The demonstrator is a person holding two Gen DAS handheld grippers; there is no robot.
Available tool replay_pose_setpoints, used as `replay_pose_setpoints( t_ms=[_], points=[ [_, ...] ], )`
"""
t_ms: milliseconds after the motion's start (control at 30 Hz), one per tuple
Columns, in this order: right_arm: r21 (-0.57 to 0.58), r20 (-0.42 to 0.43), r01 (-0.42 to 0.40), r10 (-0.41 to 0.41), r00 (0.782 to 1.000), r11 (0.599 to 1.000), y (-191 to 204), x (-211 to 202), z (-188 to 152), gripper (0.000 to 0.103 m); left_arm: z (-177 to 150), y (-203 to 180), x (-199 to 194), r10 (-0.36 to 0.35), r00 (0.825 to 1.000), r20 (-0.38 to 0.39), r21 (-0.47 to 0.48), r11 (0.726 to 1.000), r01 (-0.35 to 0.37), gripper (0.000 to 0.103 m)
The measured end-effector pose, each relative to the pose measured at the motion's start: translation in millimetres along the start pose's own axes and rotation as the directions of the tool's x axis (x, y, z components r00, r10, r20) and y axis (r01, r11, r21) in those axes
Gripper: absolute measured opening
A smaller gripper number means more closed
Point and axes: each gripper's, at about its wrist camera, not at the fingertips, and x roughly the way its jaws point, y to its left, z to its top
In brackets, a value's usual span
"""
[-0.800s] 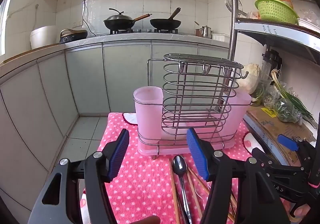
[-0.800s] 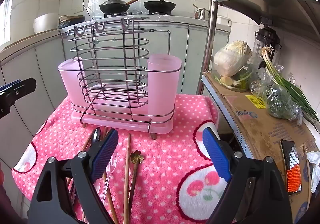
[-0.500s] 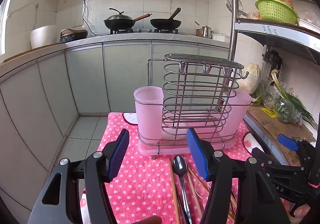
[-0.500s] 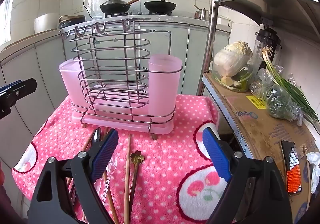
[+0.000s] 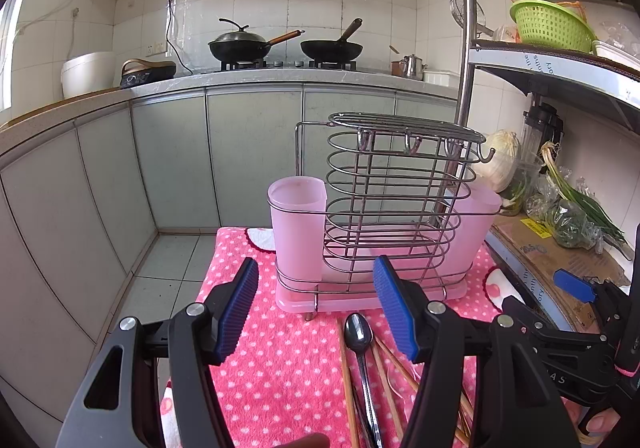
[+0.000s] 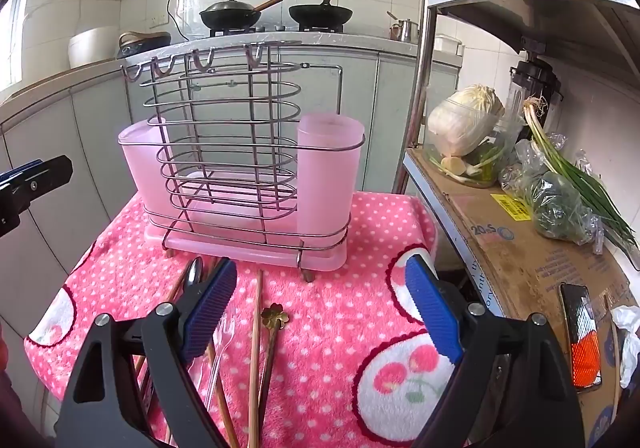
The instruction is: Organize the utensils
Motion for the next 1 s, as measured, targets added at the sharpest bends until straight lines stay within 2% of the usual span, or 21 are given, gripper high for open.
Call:
replay_pose_setpoints(
  t_ms=[1000],
  points=[
    [-0.017,0.001,0.001,-0.001,1.000,1.000,4.6,-2.4,3.7,0.087,4.2,-0.3,-3.8,-0.001,1.000,0.002,0.003,1.000,0.001,0.059]
  ],
)
